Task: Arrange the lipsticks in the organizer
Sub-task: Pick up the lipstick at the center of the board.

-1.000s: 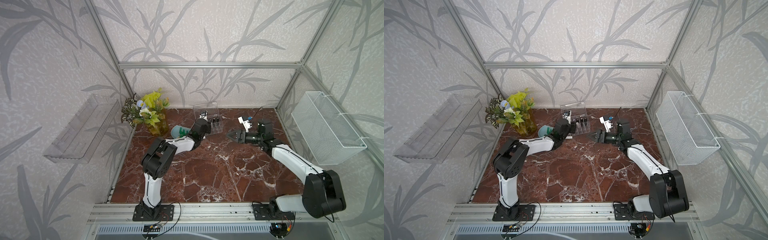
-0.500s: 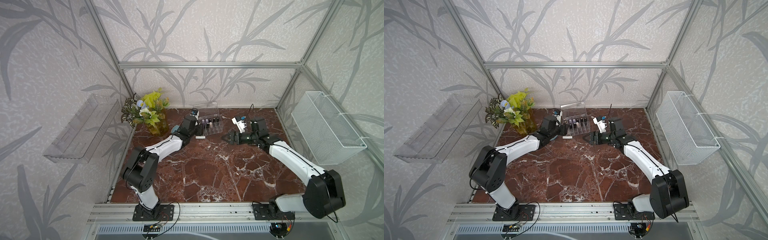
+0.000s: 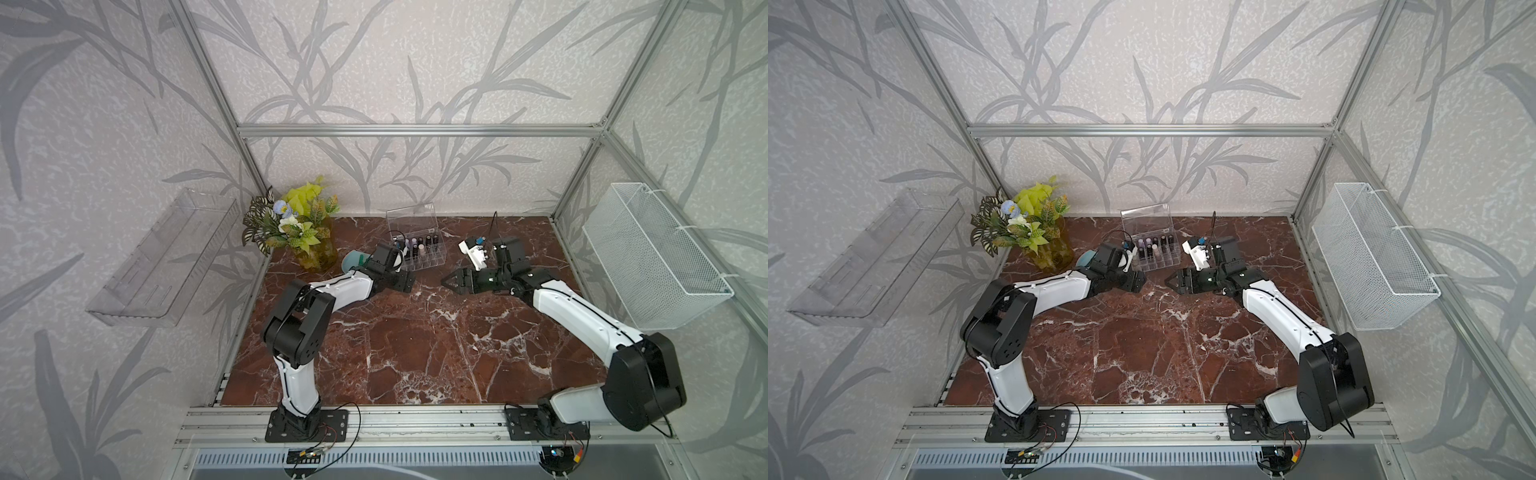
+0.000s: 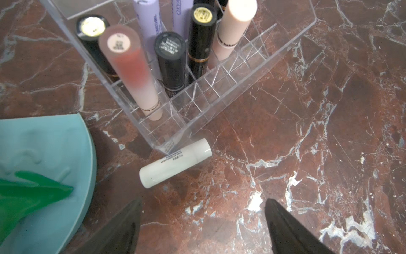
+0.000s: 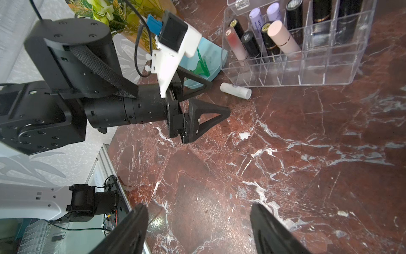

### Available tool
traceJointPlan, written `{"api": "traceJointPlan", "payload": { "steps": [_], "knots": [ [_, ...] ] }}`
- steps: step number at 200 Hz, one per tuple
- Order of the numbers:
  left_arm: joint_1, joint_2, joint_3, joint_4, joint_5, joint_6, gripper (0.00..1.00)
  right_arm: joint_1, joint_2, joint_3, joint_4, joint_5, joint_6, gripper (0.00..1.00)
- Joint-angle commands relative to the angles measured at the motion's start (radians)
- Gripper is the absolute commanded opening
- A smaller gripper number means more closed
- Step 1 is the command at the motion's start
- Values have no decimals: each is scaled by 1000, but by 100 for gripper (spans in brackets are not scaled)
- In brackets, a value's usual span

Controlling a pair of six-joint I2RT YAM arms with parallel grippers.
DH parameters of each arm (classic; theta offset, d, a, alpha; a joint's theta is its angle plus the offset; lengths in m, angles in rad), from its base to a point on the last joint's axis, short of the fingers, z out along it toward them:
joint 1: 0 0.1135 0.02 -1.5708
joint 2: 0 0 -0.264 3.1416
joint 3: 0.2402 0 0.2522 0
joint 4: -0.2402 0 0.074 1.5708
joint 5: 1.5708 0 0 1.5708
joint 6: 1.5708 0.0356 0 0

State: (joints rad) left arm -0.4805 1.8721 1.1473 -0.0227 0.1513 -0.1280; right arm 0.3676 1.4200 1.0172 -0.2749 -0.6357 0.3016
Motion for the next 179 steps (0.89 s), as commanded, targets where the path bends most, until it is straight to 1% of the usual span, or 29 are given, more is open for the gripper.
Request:
{"api": "traceJointPlan", "payload": {
  "steps": [1,46,76,130,179],
  "knots": [
    [11,45,49,-8,-7,32,91,1,5,6,-9,2,-17,77],
    [13,93,78,-9,-97,92,91,1,14,0,-6,1,-24,77],
    [14,105,83,-2,-116,117,91,1,32,-1,1,-9,-21,77],
    [14,111,91,26,-98,140,91,1,44,0,2,-13,-21,77],
    [14,148,130,13,-6,139,90,3,46,3,-4,-16,-20,76]
  ]
}}
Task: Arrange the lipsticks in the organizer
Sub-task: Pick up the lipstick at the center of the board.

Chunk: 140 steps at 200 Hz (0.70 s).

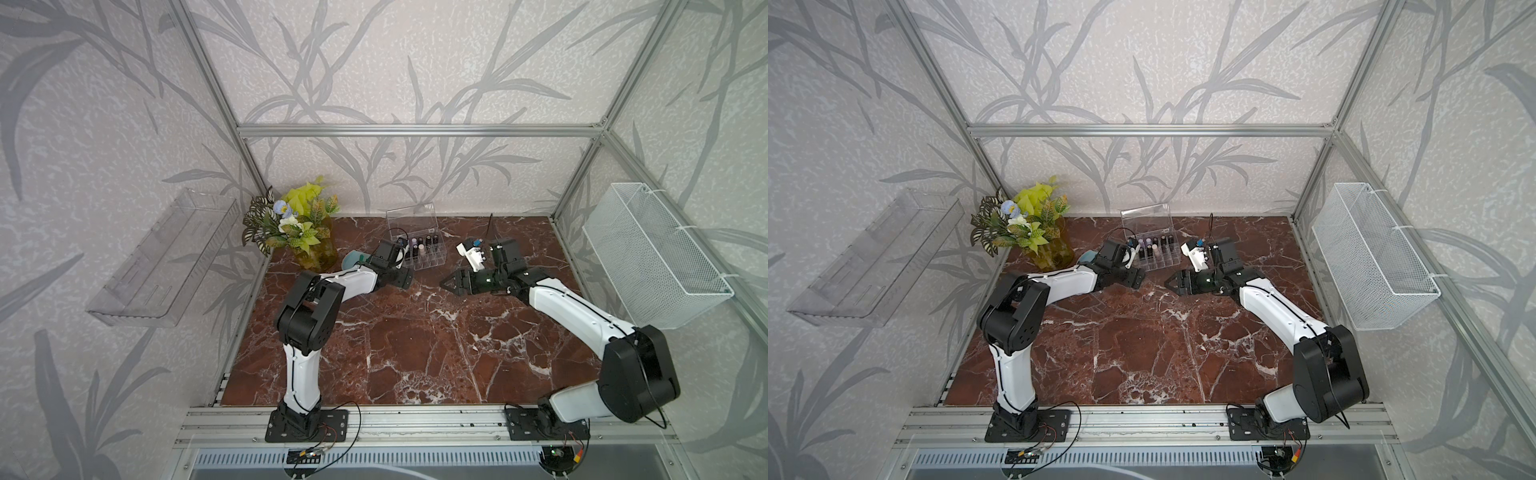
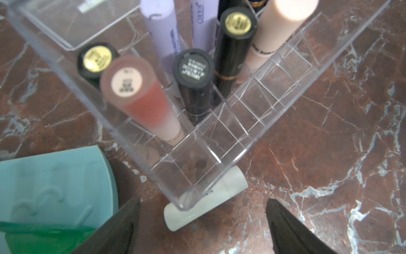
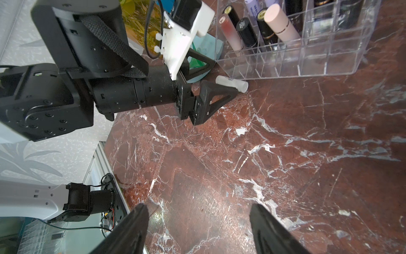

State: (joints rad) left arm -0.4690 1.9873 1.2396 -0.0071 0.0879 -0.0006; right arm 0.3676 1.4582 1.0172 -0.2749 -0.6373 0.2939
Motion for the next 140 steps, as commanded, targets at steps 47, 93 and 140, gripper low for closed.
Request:
{"api": "traceJointPlan", "payload": {
  "steps": [47,93,140],
  "knots": [
    [3,71,65,-26,90,14,87,3,11,3,-2,-18,-12,76],
    [1,81,67,-38,98,11,85,4,11,1,-6,-18,-15,76],
    [-3,74,57,-67,103,5,80,4,10,1,-9,-19,-16,76]
  ]
}}
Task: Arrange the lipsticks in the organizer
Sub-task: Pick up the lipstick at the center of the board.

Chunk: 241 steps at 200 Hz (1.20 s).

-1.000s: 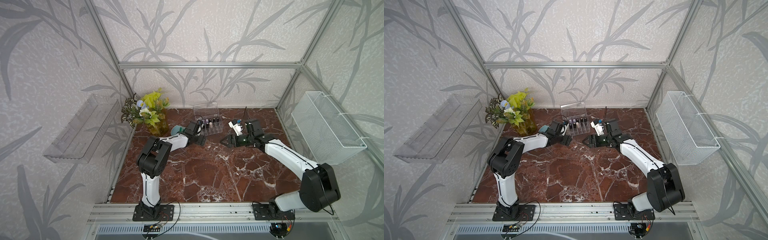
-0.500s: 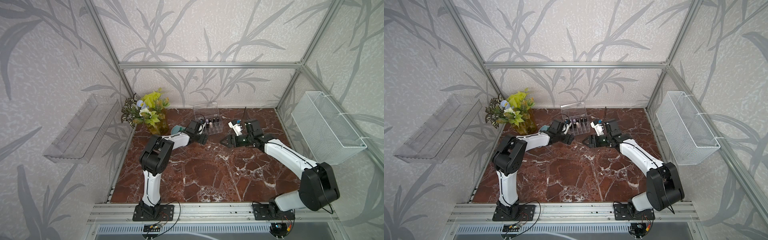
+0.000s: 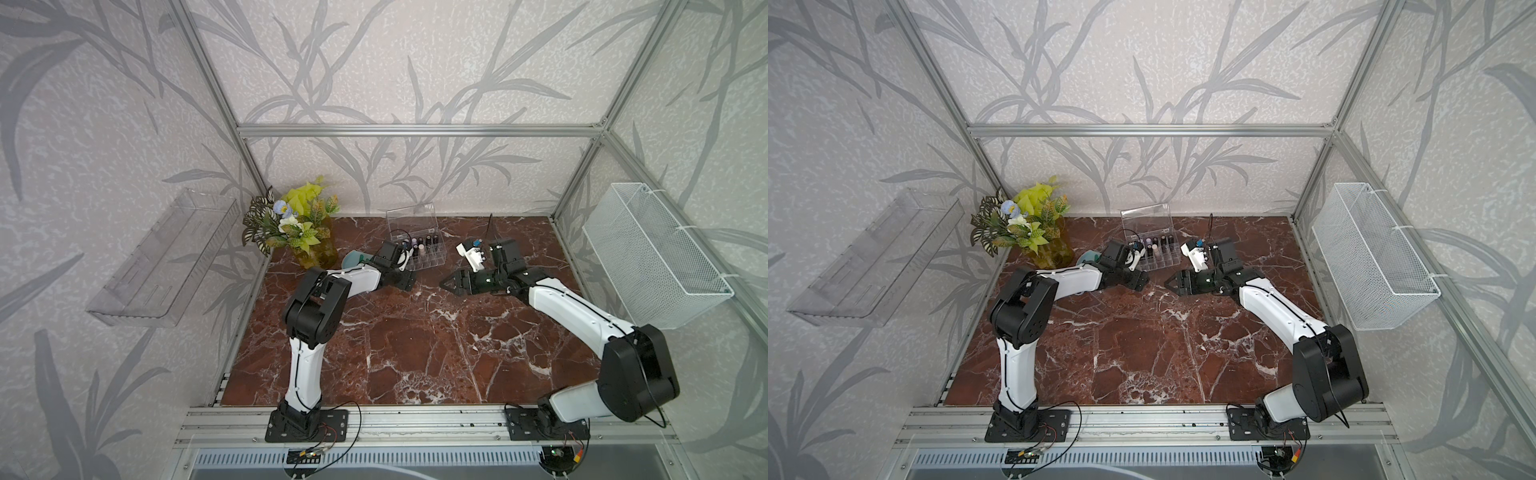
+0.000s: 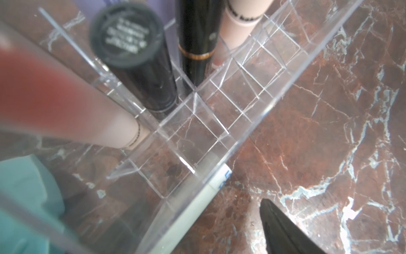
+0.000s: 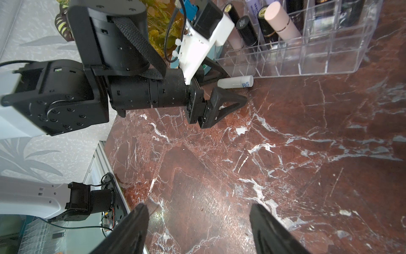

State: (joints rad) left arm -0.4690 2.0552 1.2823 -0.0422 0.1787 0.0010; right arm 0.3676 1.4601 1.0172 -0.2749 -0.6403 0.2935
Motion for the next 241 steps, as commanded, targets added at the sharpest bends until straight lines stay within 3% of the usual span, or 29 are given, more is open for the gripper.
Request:
{"api": "traceJointPlan", "payload": {
  "steps": [1,144,241],
  "knots": [
    [-3,5,13,-32,12,4,80,4,7,1,-9,-15,-17,76],
    [-32,-17,-28,-81,-14,-12,49,4,0,-5,-10,-15,-19,76],
    [-39,-33,-104,-97,-80,-29,47,4,-7,-5,-10,-19,-14,76]
  ]
}}
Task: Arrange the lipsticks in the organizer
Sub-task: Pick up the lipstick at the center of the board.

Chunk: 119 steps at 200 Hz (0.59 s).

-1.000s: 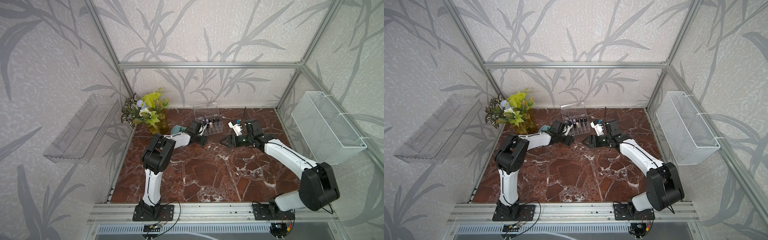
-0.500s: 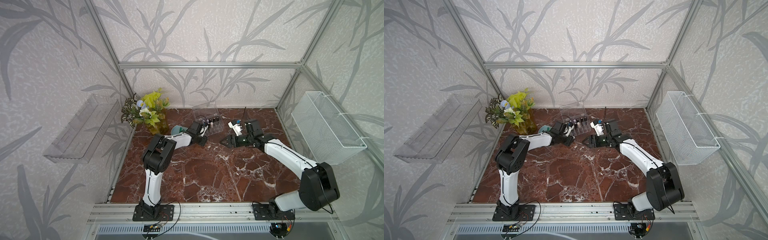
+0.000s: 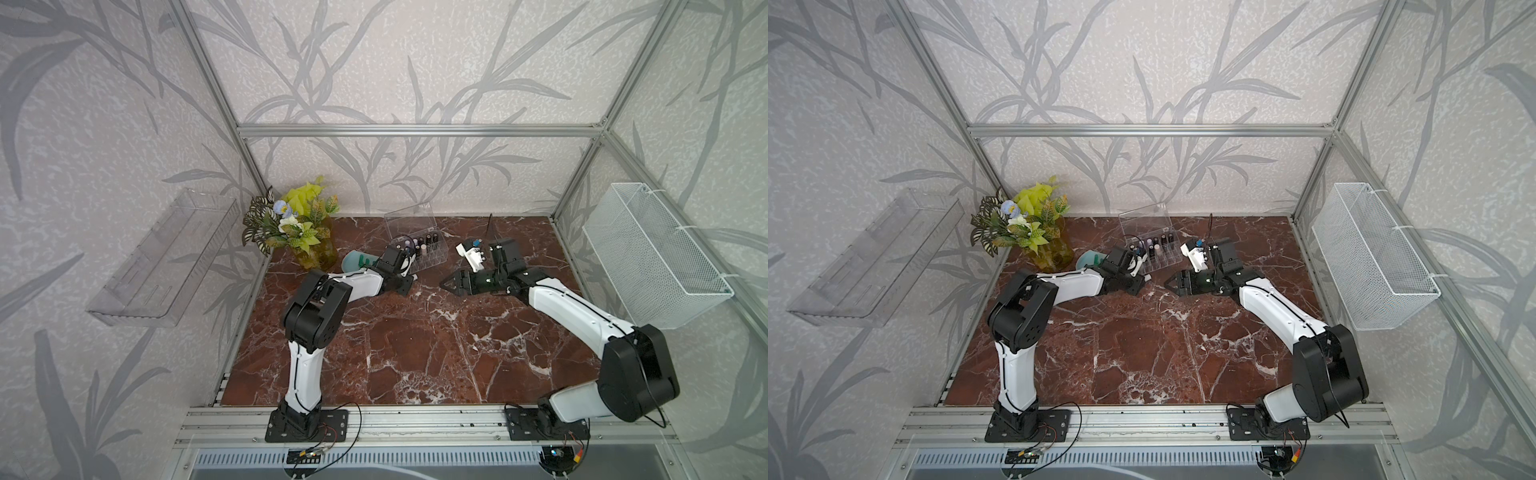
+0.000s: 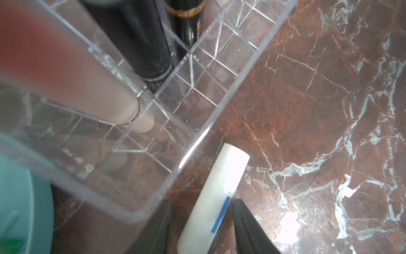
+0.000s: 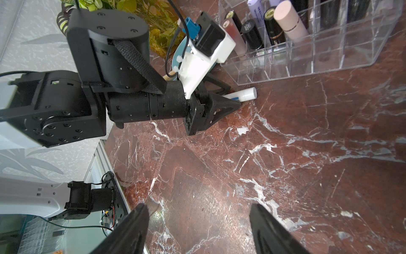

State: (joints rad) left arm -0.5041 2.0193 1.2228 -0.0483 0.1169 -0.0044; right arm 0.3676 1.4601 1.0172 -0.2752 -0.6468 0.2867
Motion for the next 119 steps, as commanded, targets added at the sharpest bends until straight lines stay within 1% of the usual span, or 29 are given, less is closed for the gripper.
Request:
{"api": "traceJointPlan", "payload": {
  "steps": [1,45,82,96,106,119],
  "knots": [
    [-4,3,-44,-90,-19,-23,47,4,-7,-5,-10,-13,-7,76],
    [-11,-3,-46,-104,-22,-22,43,4,-12,-4,-13,-13,-7,76],
    [-15,-36,-102,-94,-27,-33,42,4,-12,-2,-14,-13,-8,76],
    [-15,-46,-117,-90,-20,-37,31,4,-12,0,-12,-16,-6,76],
    [-16,-55,-125,-89,-16,-41,28,3,-14,1,-14,-16,-5,76],
    [-20,-68,-129,-89,-8,-44,27,4,-18,4,-16,-19,-4,76]
  ]
}}
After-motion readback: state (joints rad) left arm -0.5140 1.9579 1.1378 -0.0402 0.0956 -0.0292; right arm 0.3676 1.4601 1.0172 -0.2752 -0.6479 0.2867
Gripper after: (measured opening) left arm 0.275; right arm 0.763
